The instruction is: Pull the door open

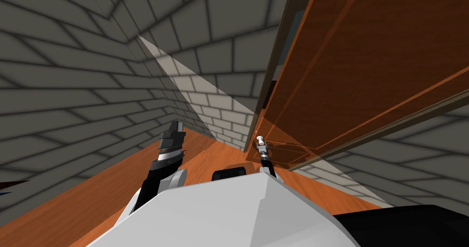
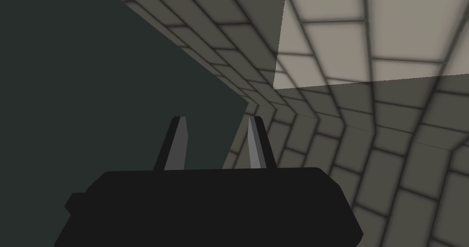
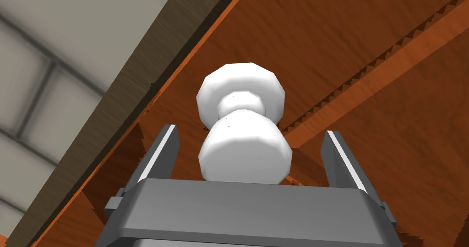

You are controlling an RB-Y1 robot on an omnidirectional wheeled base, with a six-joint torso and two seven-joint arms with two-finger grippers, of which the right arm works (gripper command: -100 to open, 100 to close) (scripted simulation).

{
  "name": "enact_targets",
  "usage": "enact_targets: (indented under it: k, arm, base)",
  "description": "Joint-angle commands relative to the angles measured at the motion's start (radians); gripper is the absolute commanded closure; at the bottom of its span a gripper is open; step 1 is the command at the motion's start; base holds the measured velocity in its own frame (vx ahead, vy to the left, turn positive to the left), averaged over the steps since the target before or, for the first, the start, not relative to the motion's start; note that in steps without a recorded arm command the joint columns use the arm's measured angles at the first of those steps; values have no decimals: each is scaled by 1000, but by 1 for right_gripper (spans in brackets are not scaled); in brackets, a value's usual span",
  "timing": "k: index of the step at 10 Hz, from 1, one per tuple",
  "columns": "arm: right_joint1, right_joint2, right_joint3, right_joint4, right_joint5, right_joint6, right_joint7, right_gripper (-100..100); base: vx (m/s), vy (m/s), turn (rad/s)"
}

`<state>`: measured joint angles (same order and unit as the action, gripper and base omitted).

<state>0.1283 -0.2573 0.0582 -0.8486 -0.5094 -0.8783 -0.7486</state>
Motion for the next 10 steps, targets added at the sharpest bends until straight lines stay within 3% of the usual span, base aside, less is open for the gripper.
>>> enact_targets:
  k: [1, 6, 10]
  arm:
    - [2, 3, 4, -7, -12, 3, -34, -100]
    - [7, 21, 31, -41, -88, 20, -176, -100]
    - [9, 29, 43, -57, -124, 27, -261, -100]
  base:
    - [-63, -13, 21]
    - [-68, -15, 52]
    - [-64, -12, 41]
